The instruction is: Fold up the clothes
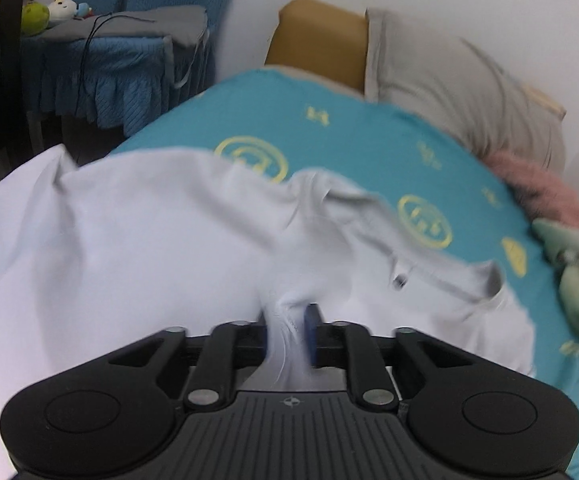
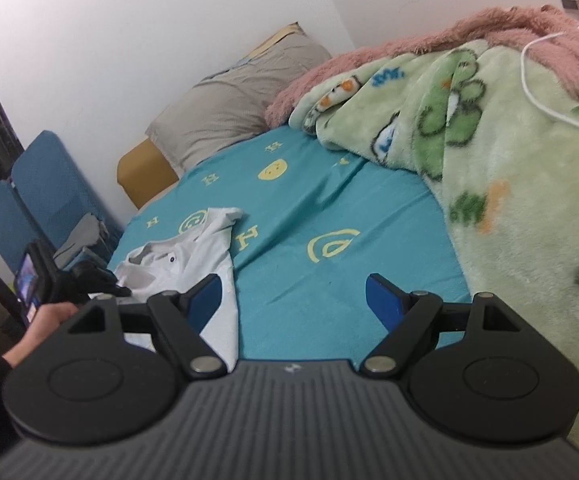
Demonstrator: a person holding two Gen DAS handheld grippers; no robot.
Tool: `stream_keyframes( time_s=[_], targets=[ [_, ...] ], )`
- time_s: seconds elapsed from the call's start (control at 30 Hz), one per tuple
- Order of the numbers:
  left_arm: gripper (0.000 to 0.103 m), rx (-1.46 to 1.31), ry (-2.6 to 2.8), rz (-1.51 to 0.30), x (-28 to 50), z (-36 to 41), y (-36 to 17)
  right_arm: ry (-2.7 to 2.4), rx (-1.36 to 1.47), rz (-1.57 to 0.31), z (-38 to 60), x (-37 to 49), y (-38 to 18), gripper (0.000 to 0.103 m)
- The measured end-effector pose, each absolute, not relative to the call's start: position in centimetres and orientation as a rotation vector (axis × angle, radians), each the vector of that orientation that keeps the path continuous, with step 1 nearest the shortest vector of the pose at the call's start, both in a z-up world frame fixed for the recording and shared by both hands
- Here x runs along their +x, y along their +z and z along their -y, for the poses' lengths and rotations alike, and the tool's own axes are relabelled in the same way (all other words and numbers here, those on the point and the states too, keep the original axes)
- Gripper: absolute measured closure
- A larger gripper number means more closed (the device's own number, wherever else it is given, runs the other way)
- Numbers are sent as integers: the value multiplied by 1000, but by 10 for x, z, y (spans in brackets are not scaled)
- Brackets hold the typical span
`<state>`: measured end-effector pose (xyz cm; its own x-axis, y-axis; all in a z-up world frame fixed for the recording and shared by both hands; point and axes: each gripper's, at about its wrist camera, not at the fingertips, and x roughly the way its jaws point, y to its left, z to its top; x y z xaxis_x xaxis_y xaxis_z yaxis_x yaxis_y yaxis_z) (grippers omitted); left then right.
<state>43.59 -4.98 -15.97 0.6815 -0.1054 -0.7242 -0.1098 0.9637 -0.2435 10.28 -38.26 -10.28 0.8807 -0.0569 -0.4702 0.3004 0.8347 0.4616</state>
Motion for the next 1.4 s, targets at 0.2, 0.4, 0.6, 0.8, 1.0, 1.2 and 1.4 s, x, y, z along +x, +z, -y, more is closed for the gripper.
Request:
stream_keyframes(
  time_s=[0.2, 0.4, 0.6, 0.8, 1.0, 1.2, 1.4],
  targets=[
    [49, -172, -52, -820, 372, 39, -129, -136, 527, -477, 369, 109, -106, 22],
    [39, -136, -107, -790, 229, 25, -87, -64, 438, -468, 345, 99, -95, 23],
    [37, -190, -186, -866, 130, 20, -78, -33, 370, -476, 320, 76, -74, 23],
    [37, -136, -332, -879, 75, 60, -84, -27, 379, -454, 303, 13, -27, 23],
    [39, -95, -502, -963, 48, 128, -92, -92, 516, -290, 329, -82, 19, 23],
    [40, -46, -631, -1124, 29, 203, -113, -186, 591, -202, 363, -148, 20, 20],
    [44, 108, -593, -1313, 33, 243, -152, -166, 738, -142, 384, -160, 2, 20]
  ],
)
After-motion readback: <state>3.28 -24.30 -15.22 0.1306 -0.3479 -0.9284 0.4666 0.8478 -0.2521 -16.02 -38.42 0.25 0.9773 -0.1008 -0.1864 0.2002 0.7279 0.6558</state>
